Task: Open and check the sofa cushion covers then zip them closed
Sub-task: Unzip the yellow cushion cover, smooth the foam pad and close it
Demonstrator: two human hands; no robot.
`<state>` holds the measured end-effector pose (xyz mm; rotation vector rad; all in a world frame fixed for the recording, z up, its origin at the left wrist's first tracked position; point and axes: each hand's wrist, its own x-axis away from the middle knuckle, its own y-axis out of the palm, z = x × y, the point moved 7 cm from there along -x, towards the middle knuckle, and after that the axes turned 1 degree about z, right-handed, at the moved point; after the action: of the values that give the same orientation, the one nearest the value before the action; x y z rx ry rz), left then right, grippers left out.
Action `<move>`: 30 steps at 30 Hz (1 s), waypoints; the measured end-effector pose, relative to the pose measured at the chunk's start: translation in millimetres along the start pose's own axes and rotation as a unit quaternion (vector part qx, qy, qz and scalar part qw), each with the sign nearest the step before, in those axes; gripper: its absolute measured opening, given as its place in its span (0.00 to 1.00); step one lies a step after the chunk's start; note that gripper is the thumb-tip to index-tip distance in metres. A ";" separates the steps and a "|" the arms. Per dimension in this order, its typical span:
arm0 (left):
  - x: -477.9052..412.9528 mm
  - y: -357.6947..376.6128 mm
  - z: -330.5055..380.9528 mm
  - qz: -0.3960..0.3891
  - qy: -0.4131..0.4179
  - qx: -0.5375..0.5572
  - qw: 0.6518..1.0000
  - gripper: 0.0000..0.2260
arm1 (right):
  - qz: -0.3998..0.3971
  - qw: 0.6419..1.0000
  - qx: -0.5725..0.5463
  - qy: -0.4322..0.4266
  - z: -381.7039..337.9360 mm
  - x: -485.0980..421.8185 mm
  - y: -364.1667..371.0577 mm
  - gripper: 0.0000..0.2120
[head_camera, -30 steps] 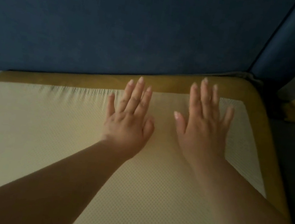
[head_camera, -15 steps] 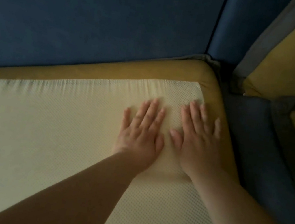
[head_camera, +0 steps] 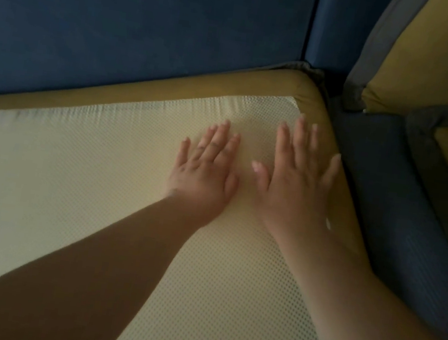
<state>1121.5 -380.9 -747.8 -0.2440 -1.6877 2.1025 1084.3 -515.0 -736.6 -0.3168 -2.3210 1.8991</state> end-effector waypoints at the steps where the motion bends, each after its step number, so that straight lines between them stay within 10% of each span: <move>1: 14.9 -7.4 -6.3 0.032 -0.006 -0.014 0.999 0.26 | 0.034 0.999 -0.020 -0.007 -7.8 15.1 -4.8 0.32; 7: 63.9 23.0 -42.1 -0.032 -0.067 -0.028 0.997 0.28 | -0.107 0.993 0.034 -0.021 -26.8 59.0 40.0 0.32; 12: 79.0 -12.3 -56.1 0.069 -0.064 -0.029 0.995 0.26 | 0.028 0.995 -0.055 -0.078 -77.5 59.5 -10.7 0.32; 17: 107.0 12.2 -103.9 -0.020 -0.117 -0.016 0.993 0.30 | -0.077 0.993 -0.006 -0.090 -98.7 83.6 48.6 0.32; 22: 119.3 -25.4 -115.5 0.100 -0.105 0.005 0.989 0.27 | -0.006 0.991 -0.051 -0.120 -149.5 79.3 21.4 0.31; 30: 147.8 -30.2 -182.5 0.069 -0.167 0.141 0.973 0.25 | -0.045 0.989 -0.044 -0.133 -207.0 98.4 56.4 0.32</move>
<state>1068.6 -150.1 -744.1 0.0890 -1.5525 2.5729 1040.8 -283.7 -753.4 0.0367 -2.5417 1.9008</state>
